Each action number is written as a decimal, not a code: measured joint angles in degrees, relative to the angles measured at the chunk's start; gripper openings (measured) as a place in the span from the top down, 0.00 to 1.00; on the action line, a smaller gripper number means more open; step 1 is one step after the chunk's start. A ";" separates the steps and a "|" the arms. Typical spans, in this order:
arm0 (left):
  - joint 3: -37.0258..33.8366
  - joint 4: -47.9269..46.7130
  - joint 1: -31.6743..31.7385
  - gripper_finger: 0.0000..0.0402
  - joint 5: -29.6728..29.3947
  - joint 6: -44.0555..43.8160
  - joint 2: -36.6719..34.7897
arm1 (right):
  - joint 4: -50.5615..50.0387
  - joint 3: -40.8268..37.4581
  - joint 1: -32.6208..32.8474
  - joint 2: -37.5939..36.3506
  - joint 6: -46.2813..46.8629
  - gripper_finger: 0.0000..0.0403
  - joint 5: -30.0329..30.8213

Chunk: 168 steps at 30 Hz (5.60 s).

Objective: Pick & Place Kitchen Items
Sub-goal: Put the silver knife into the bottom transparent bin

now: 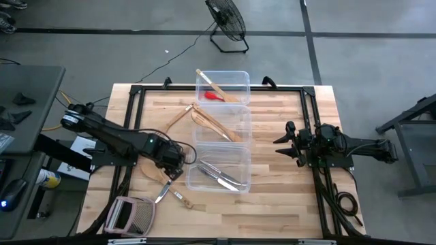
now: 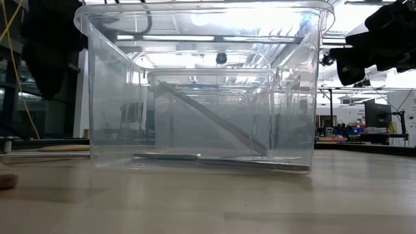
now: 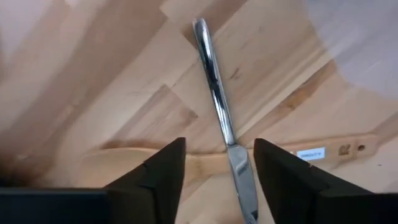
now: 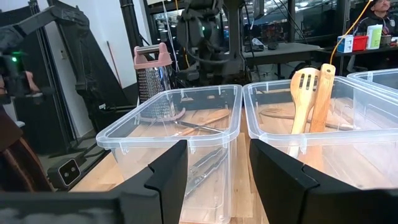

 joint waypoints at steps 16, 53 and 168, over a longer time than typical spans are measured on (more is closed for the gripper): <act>-10.02 11.59 -4.15 0.43 0.92 -6.65 1.34 | 0.00 -0.01 -0.01 -0.02 0.01 0.59 0.02; -10.75 19.56 -4.92 0.43 2.39 -5.22 10.05 | 0.02 0.00 0.00 -0.01 0.00 0.59 0.01; -9.57 3.58 -4.76 0.91 -8.09 -7.85 -13.80 | -0.02 0.00 -0.01 -0.01 0.01 0.59 0.00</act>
